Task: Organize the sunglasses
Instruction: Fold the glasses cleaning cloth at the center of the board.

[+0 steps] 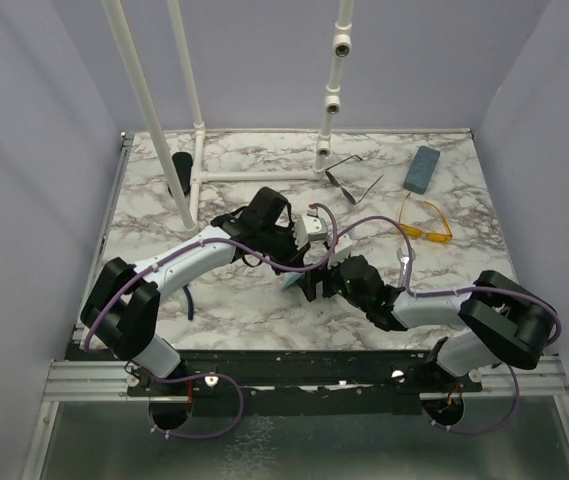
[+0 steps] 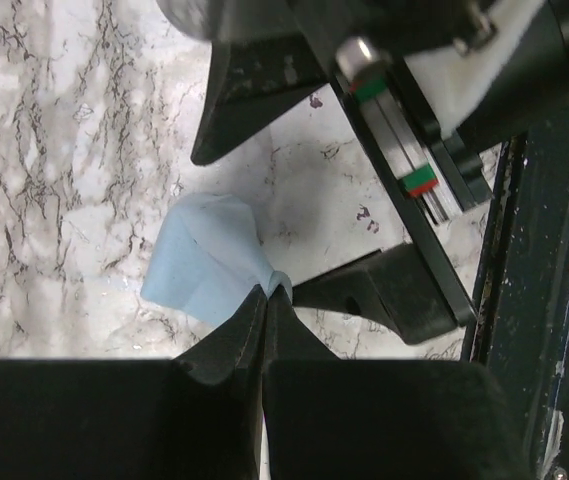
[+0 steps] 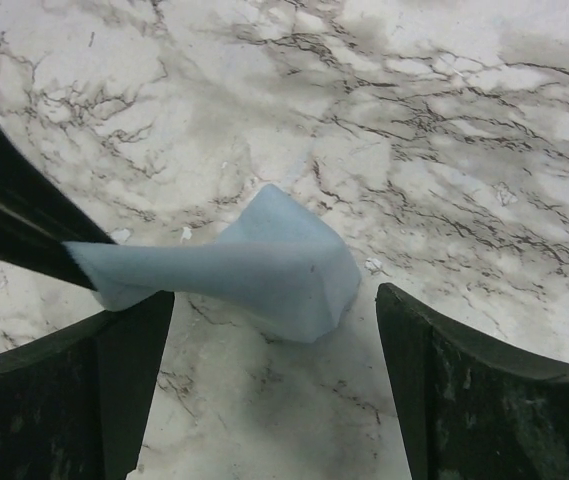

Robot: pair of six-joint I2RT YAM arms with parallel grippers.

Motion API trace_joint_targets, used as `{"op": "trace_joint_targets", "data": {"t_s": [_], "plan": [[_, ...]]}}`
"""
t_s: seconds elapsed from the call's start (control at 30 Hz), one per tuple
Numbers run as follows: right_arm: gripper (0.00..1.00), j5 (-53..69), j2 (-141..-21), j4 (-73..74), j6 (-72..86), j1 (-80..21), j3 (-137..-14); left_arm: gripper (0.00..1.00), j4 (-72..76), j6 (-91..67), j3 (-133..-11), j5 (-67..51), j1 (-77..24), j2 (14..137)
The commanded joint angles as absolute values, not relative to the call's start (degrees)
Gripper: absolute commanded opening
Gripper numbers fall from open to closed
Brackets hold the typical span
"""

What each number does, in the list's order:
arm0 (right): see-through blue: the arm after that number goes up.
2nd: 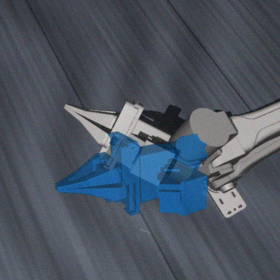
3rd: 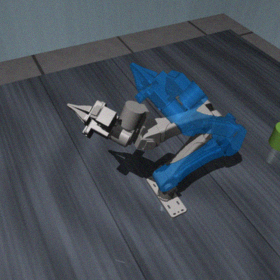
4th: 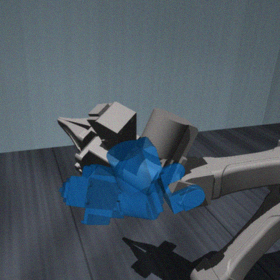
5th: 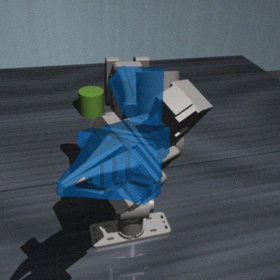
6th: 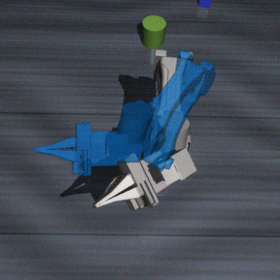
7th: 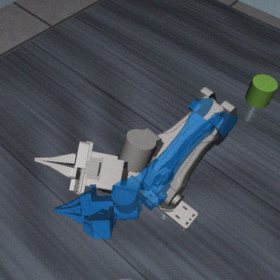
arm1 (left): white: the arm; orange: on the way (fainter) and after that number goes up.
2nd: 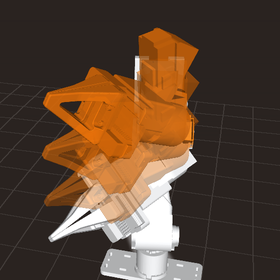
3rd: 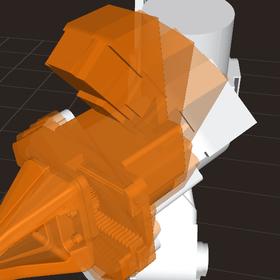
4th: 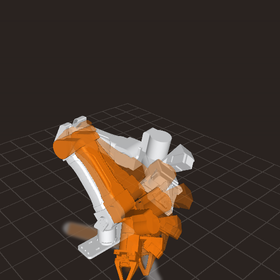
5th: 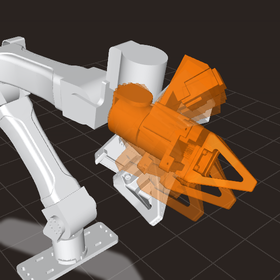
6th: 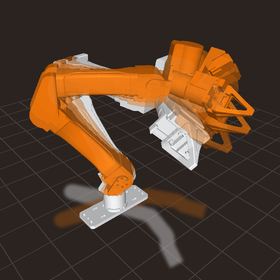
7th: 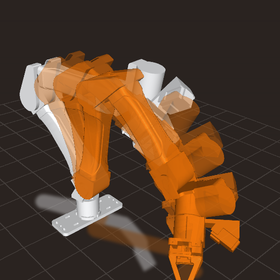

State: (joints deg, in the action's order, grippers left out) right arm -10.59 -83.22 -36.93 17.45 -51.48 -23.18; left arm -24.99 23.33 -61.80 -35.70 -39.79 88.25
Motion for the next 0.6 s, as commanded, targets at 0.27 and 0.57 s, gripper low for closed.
{"op": "trace_joint_targets", "data": {"t_s": [0.27, 0.57], "plan": [[0.83, -23.3, -82.8, -33.5, 20.2, -53.3, -24.8, 0.0, -25.4, 23.0, -62.8, -38.1, -40.1, 85.8], [0.78, -27.5, -74.5, -28.0, 20.1, -53.3, -21.9, 0.0, -26.4, 24.8, -62.5, -36.8, -40.1, 86.0]]}}
